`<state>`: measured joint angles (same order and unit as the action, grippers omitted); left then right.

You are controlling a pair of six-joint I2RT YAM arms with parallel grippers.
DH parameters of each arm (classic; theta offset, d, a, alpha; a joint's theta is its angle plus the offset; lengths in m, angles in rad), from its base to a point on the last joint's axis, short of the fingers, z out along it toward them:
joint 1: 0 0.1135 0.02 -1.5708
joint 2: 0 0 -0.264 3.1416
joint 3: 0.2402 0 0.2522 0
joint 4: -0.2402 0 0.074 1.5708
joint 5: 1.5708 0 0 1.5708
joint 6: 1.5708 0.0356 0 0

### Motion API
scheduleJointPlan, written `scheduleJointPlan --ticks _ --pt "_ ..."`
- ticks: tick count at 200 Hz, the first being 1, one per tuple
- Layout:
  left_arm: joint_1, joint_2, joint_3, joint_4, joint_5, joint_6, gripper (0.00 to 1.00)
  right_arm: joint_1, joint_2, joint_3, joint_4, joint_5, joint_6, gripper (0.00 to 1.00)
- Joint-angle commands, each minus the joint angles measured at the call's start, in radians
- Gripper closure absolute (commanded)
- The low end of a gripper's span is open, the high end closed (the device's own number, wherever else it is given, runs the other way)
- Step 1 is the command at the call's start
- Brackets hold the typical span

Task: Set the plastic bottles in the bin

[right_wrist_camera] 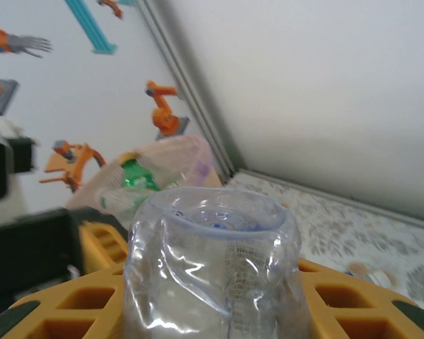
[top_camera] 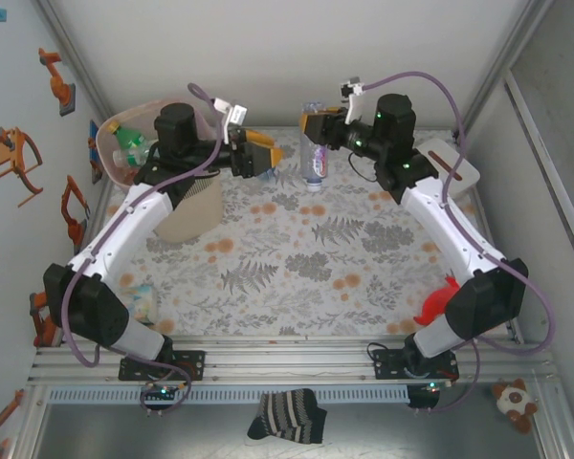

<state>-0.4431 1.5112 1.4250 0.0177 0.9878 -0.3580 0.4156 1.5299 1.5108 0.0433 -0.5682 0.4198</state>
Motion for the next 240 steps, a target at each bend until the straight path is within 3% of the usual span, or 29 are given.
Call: scheduleJointPlan --ticks 1,29,78,159,195,201,228,240 --pt "-0.035 0.042 0.012 0.108 0.070 -0.011 0.11 -0.003 -0.035 -0.013 0.148 -0.078 0.064 0.56" --pt "-0.087 0.088 0.027 0.206 0.109 -0.067 0.11 0.003 -0.045 -0.030 0.239 -0.110 0.139 0.56" --pt "-0.145 0.163 0.097 0.211 0.117 -0.103 0.14 0.037 -0.065 -0.032 0.263 -0.121 0.148 0.56" --pt "-0.169 0.178 0.103 0.275 0.126 -0.130 0.46 0.049 -0.091 -0.047 0.260 -0.113 0.143 0.56" --pt "-0.167 0.172 0.103 0.266 0.126 -0.118 0.53 0.049 -0.099 -0.053 0.250 -0.105 0.137 0.55" --pt "-0.167 0.170 0.103 0.263 0.126 -0.115 0.53 0.049 -0.100 -0.054 0.249 -0.104 0.136 0.53" --pt "-0.161 0.160 0.106 0.231 0.124 -0.091 0.53 0.049 -0.111 -0.050 0.206 -0.072 0.114 0.23" --pt "-0.152 0.152 0.106 0.208 0.118 -0.075 0.54 0.049 -0.131 -0.056 0.173 -0.036 0.087 0.15"
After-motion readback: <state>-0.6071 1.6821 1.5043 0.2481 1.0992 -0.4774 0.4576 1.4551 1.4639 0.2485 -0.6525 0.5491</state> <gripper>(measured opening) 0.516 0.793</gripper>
